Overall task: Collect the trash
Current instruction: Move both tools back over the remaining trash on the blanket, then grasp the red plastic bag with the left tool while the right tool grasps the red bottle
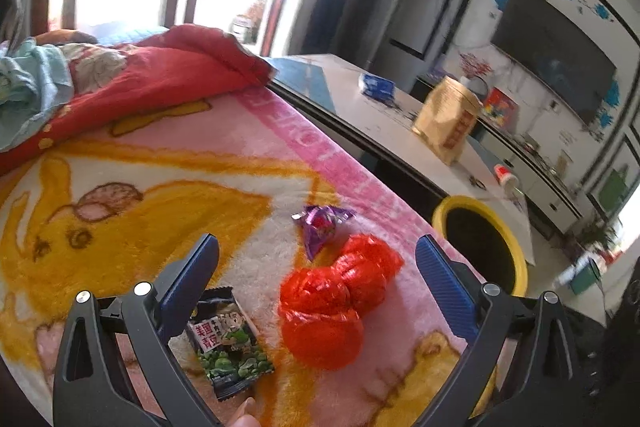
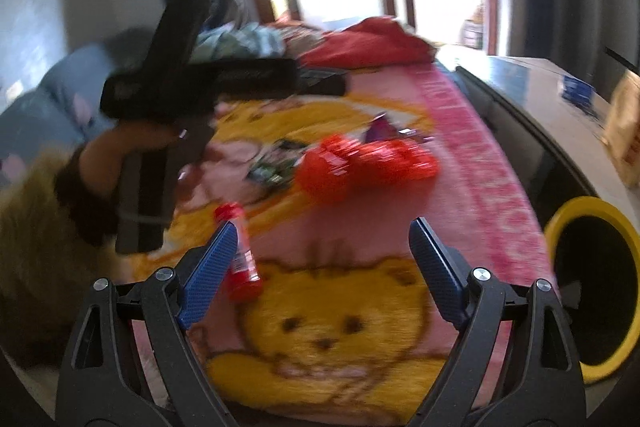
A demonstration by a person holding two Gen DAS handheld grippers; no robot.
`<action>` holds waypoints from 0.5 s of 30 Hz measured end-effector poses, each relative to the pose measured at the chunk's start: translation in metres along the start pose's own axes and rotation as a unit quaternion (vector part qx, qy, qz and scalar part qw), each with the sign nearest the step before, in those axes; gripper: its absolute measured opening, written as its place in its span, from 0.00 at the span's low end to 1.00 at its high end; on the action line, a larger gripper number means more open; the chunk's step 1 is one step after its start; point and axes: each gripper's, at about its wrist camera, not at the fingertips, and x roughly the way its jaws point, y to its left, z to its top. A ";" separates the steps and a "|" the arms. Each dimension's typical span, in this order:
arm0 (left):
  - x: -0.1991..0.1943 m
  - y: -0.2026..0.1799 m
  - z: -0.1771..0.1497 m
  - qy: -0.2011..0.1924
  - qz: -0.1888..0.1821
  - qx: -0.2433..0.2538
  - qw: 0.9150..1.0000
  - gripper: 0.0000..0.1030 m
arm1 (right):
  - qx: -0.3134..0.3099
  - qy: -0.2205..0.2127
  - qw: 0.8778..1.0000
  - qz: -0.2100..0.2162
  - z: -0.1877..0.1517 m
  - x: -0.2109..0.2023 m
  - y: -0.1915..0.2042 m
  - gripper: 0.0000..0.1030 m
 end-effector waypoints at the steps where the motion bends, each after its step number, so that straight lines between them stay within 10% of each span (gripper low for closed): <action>1: 0.001 0.001 -0.001 0.006 -0.008 0.003 1.000 0.92 | -0.009 0.007 1.000 0.005 -0.001 0.006 0.006 0.77; 15: 0.037 0.005 -0.017 0.072 -0.033 0.025 0.997 0.81 | -0.053 0.074 0.995 0.039 -0.024 0.065 0.054 0.66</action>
